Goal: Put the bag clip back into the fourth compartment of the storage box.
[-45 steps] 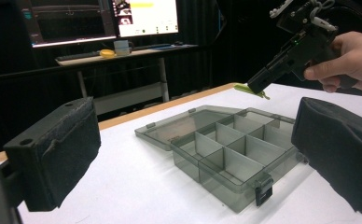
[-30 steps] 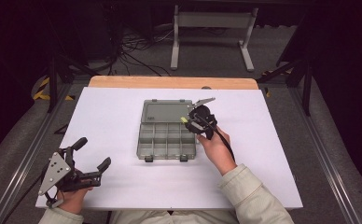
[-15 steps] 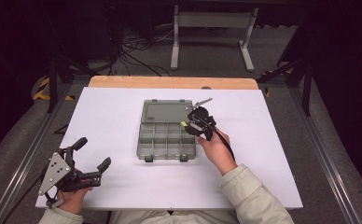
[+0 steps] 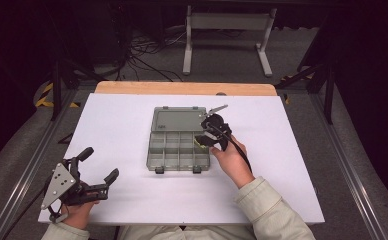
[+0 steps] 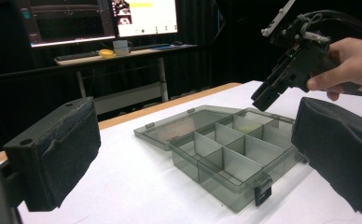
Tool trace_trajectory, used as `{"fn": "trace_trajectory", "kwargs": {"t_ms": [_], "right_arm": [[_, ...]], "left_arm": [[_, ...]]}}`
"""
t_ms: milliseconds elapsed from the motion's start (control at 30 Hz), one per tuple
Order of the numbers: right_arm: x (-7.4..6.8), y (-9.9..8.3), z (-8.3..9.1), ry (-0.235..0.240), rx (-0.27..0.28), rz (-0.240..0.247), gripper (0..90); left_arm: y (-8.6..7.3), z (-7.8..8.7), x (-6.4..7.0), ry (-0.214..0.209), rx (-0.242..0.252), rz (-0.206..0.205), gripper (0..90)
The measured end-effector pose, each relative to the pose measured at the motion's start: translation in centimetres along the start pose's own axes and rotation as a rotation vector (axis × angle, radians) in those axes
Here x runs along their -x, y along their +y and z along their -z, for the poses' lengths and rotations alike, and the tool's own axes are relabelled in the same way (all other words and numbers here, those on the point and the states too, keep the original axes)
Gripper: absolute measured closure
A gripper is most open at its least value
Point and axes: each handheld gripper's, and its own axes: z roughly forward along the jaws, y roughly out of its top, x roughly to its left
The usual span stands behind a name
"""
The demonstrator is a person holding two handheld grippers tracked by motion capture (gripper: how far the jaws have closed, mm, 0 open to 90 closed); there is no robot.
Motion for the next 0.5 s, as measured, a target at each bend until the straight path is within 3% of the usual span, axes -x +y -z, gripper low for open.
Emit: {"fn": "trace_trajectory", "kwargs": {"t_ms": [167,200,233,267,300,500], "right_arm": [[0.2,0.1,1.8,0.051,0.091,0.026,27.5],[0.2,0.1,1.8,0.051,0.091,0.026,27.5],[0.2,0.1,2.8,0.063,0.136,0.047,22.4],[0.2,0.1,2.8,0.063,0.136,0.047,22.4],[0.1,0.1,3.8,0.055,0.170,0.065,18.0],[0.0,-0.4,5.7,0.081,0.229,0.082,9.3]], "left_arm": [[0.0,0.0,0.0,0.000,0.000,0.002,1.7],[0.0,0.0,0.0,0.000,0.000,0.002,1.7],[0.0,0.0,0.0,0.000,0.000,0.001,1.7],[0.0,0.0,0.0,0.000,0.000,0.000,1.7],[0.0,0.0,0.0,0.000,0.000,0.000,1.7],[0.0,-0.1,0.0,0.000,-0.003,-0.002,1.7]]}}
